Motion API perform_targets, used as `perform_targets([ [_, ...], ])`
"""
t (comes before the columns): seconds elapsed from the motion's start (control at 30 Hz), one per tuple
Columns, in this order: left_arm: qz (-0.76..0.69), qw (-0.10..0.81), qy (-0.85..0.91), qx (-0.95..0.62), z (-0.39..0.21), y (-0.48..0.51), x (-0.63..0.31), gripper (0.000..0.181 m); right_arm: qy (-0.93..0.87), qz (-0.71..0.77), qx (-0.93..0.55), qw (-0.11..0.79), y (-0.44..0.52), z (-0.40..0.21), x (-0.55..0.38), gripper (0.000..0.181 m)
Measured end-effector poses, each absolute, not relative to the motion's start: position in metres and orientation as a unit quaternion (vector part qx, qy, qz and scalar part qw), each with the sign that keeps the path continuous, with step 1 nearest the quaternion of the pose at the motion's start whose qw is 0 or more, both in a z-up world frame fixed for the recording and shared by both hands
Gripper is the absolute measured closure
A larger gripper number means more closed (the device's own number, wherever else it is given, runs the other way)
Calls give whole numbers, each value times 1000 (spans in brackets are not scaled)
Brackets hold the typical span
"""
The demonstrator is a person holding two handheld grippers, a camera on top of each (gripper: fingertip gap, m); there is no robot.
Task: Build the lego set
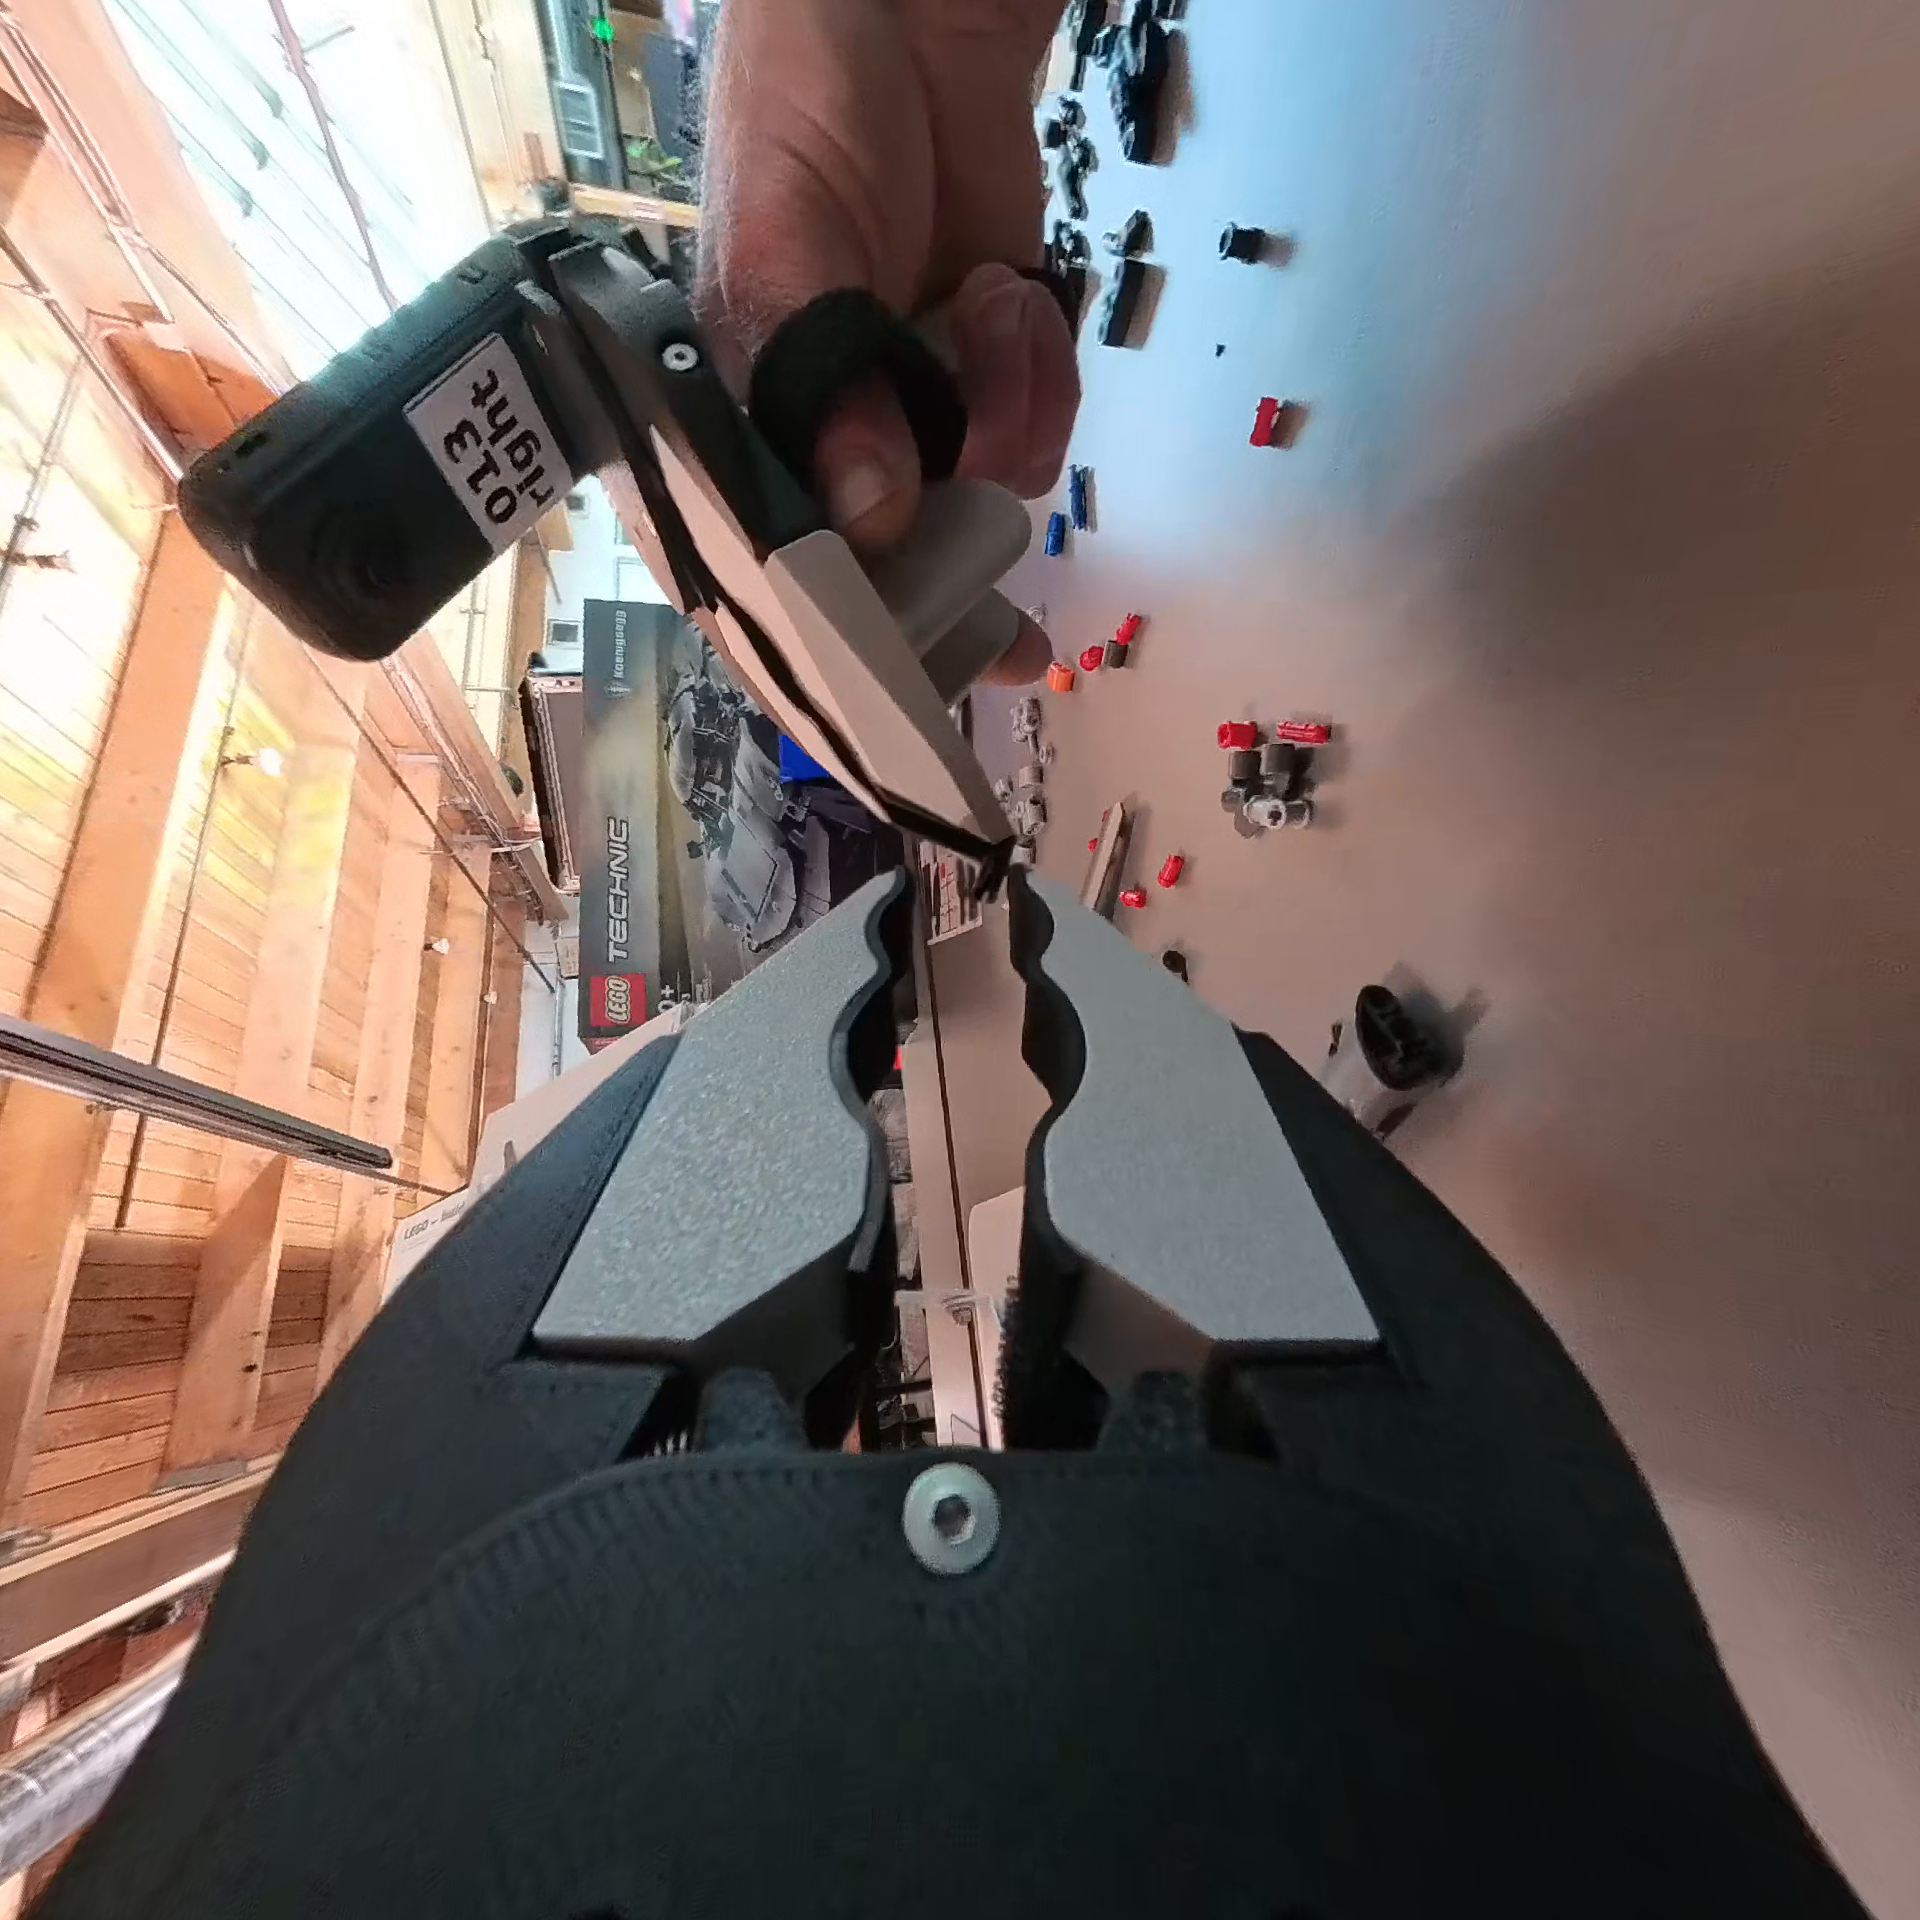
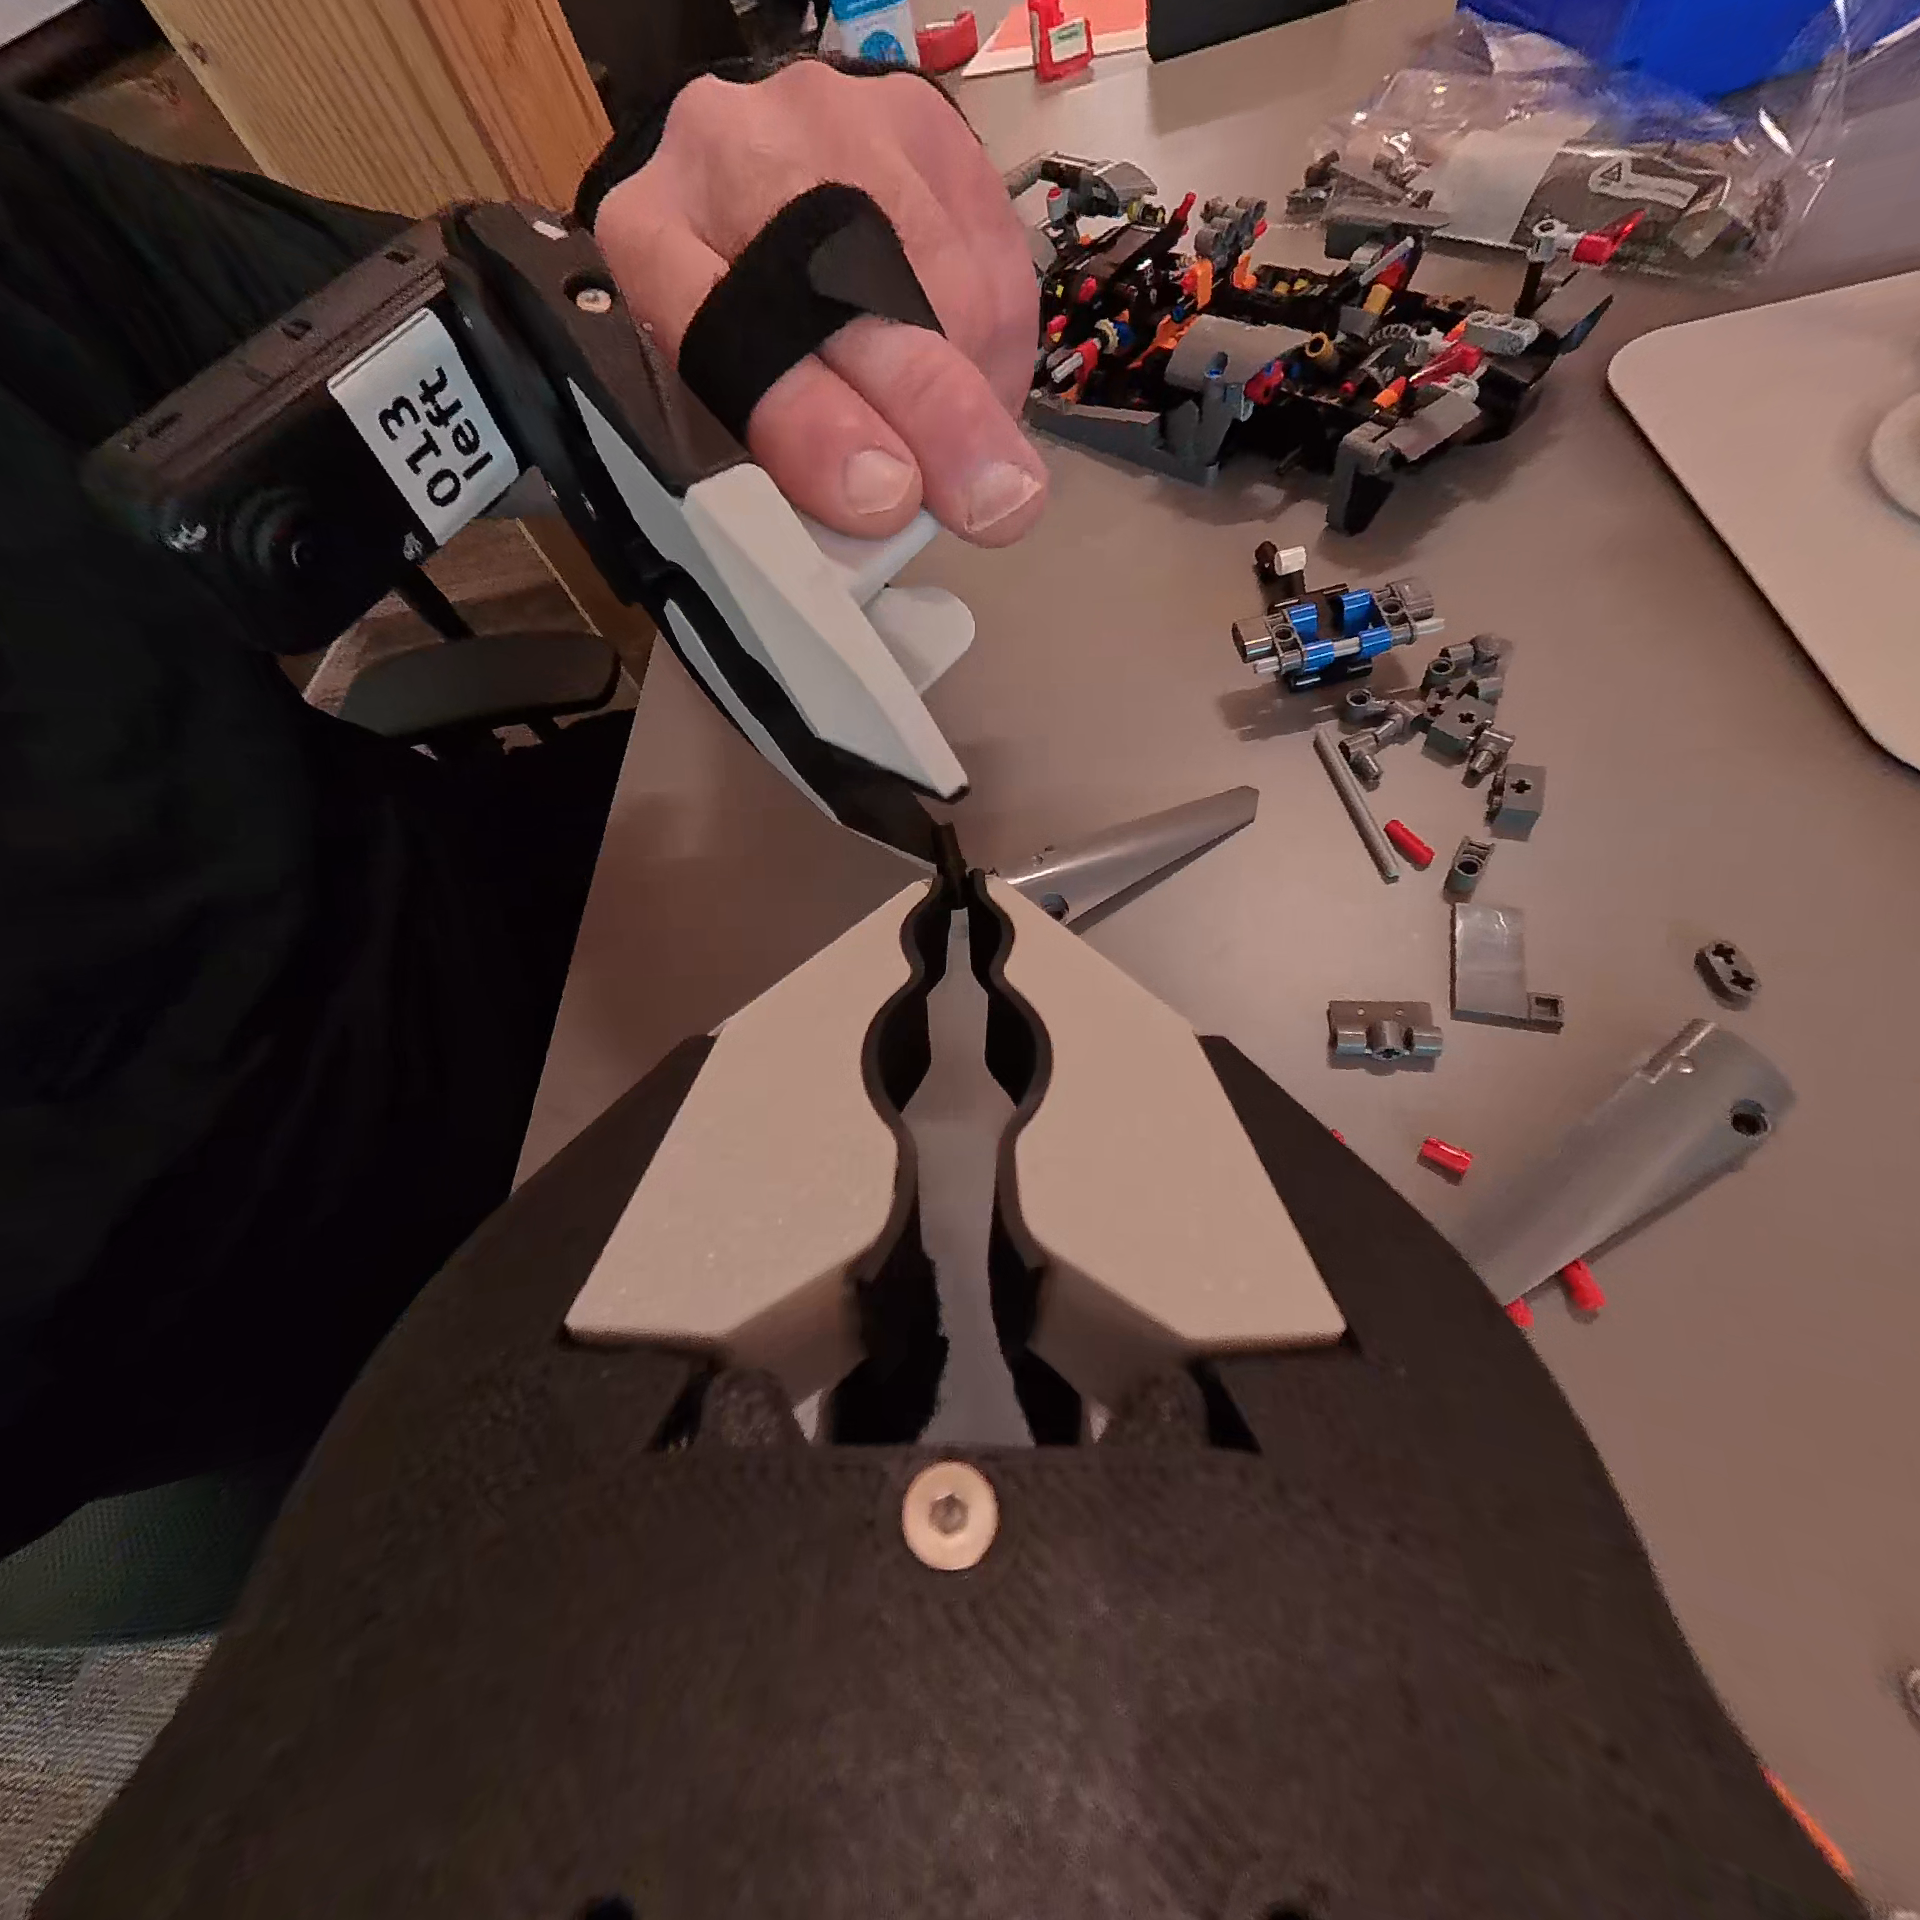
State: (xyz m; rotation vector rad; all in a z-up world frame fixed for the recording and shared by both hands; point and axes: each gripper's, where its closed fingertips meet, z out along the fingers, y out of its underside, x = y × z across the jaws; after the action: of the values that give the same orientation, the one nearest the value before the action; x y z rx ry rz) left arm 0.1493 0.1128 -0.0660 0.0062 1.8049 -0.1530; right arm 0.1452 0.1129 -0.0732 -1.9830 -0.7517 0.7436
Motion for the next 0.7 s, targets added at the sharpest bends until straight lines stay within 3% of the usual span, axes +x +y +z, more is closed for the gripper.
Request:
perform_targets([
  [0.2, -62, 613, 787, 10, -71, 110, 151, 180, -297, 302, -792, 439, 112, -70, 146, 181],
  [0.53, -168, 661, 730, -44, -34, 102, 148, 181, -282, 312, -732, 536, 107, -30, 147, 170],
  [0.7, -196, 678, 706, -59, -22, 102, 146, 181, -293, 306, -720, 550, 105, -25, 142, 174],
])
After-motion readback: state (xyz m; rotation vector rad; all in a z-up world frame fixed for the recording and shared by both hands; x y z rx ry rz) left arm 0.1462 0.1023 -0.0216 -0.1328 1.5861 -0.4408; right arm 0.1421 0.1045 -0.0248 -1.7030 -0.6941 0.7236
